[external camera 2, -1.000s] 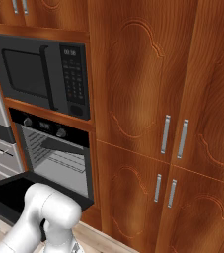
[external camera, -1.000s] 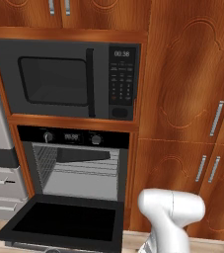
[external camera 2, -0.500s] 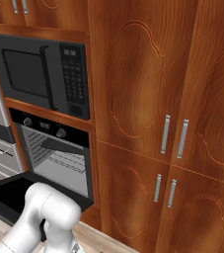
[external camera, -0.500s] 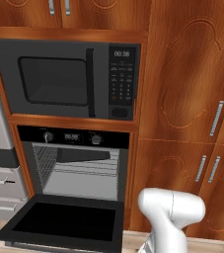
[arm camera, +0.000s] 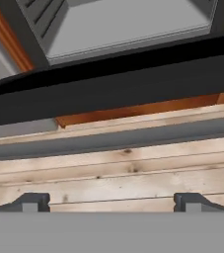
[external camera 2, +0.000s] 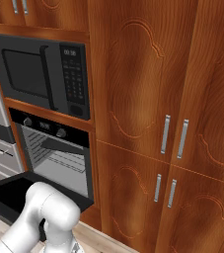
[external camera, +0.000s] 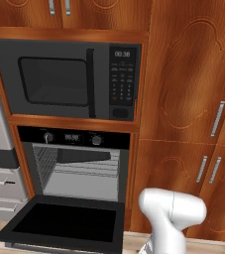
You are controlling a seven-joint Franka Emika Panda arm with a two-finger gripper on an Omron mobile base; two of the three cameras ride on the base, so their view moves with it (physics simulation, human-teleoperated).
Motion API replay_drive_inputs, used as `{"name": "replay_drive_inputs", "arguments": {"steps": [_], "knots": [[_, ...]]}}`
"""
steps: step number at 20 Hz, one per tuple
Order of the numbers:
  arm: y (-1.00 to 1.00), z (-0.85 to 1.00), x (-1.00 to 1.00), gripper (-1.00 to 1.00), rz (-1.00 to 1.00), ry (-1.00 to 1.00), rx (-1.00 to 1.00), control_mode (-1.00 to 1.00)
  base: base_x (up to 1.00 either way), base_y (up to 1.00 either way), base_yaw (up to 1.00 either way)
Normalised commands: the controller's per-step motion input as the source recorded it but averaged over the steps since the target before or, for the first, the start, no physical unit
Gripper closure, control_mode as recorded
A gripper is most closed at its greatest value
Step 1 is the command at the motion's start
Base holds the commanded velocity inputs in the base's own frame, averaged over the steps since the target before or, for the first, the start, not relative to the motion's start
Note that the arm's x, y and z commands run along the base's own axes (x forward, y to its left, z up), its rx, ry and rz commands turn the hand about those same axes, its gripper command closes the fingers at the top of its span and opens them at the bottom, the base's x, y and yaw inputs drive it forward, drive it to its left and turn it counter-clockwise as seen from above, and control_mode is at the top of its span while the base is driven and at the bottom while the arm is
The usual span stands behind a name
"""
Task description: Take the baked cake out of the oven and place it on the plate for cooling. Then close the oven door.
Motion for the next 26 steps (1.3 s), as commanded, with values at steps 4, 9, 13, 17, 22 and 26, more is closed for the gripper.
{"name": "replay_drive_inputs", "arguments": {"steps": [4, 9, 13, 17, 22, 26], "knots": [[-0.08, -0.21, 0.30, -1.00, 0.00, -0.15, -0.13, -1.00, 0.00, 0.00, 0.00], [-0.03, -0.20, 0.18, -1.00, 0.00, -0.19, -0.11, -1.00, 0.00, 0.00, 0.00], [0.00, -0.12, 0.12, -1.00, 0.00, -0.25, -0.06, -1.00, 0.00, 0.00, 0.00], [0.00, -0.13, 0.12, -1.00, 0.00, -0.21, -0.04, -1.00, 0.00, 0.00, 0.00], [0.00, -0.24, 0.01, -1.00, 0.00, -0.18, -0.02, -1.00, 0.00, 0.00, 0.00], [0.01, -0.29, 0.02, -1.00, 0.00, -0.15, -0.01, -1.00, 0.00, 0.00, 0.00]]}}
